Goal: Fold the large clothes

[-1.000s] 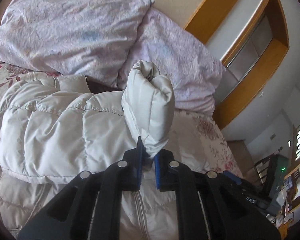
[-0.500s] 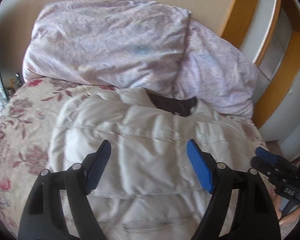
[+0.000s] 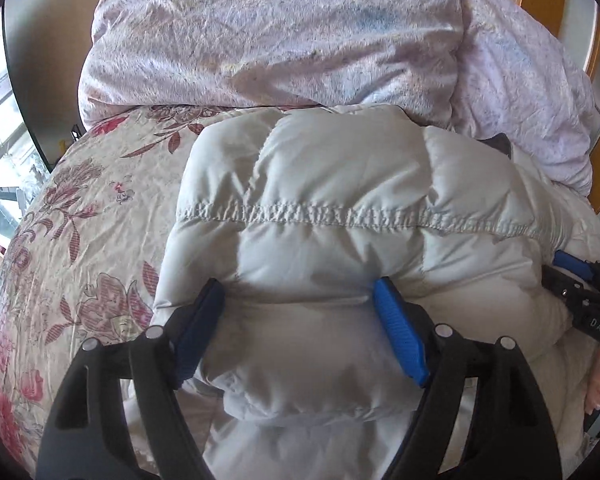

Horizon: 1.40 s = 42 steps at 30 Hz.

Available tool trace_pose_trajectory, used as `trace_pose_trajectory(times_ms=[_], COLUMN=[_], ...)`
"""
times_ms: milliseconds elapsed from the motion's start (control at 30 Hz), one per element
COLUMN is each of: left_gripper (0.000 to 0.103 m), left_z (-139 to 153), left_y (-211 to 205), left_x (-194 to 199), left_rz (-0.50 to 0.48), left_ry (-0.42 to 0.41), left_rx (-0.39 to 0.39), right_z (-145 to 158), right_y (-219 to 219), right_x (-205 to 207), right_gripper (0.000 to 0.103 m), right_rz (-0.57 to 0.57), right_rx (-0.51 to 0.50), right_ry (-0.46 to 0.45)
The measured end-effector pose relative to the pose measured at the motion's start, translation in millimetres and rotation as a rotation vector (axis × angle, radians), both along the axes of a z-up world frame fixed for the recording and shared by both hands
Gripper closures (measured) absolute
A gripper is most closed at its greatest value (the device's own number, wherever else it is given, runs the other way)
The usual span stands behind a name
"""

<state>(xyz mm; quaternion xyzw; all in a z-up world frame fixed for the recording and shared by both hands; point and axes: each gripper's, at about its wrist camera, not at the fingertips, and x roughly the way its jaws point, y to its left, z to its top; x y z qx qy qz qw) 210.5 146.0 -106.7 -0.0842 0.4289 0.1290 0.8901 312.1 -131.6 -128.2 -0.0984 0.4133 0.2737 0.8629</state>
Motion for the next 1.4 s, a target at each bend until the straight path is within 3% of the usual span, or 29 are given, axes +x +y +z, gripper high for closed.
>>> trace_pose_trajectory(times_ms=[133, 233, 267, 333, 433, 567, 767, 933, 1267, 1400], left_gripper=[0.025, 0.024, 0.019, 0.015, 0.014, 0.014, 0.016, 0.024, 0.031, 0.031], left_z=[3, 20, 26, 36, 38, 26, -4, -24, -37, -48], left_y=[0, 6, 9, 19, 37, 63, 75, 70, 56, 55], left_x=[-7, -39, -51, -83, -124, -178, -231, -258, -290, -287], left_rz=[-0.008, -0.067, -0.089, -0.121, -0.152, -0.148, -0.087, -0.078, -0.081, -0.082], left_ry=[0.008, -0.044, -0.061, -0.1, -0.104, -0.083, -0.078, -0.089, -0.096, -0.093], left_rx=[-0.017, -0.098, -0.117, -0.143, -0.188, -0.306, -0.463, -0.558, -0.663, -0.717], right_z=[4, 19, 25, 36, 43, 36, 6, -15, -46, -62], right_y=[-4, -35, -51, -92, -160, -243, -325, -337, -330, -325], right_x=[5, 2, -1, -13, -33, -66, -112, -134, -140, -137], right_gripper=[0.046, 0.043, 0.029, 0.018, 0.013, 0.011, 0.011, 0.011, 0.014, 0.014], right_rz=[0.011, 0.009, -0.002, -0.032, -0.081, -0.193, -0.319, -0.315, -0.259, -0.207], right_rx=[0.018, 0.13, 0.169, 0.261, 0.337, 0.31, 0.385, 0.445, 0.495, 0.595], right_ry=[0.05, 0.143, 0.174, 0.219, 0.293, 0.337, 0.419, 0.491, 0.618, 0.662])
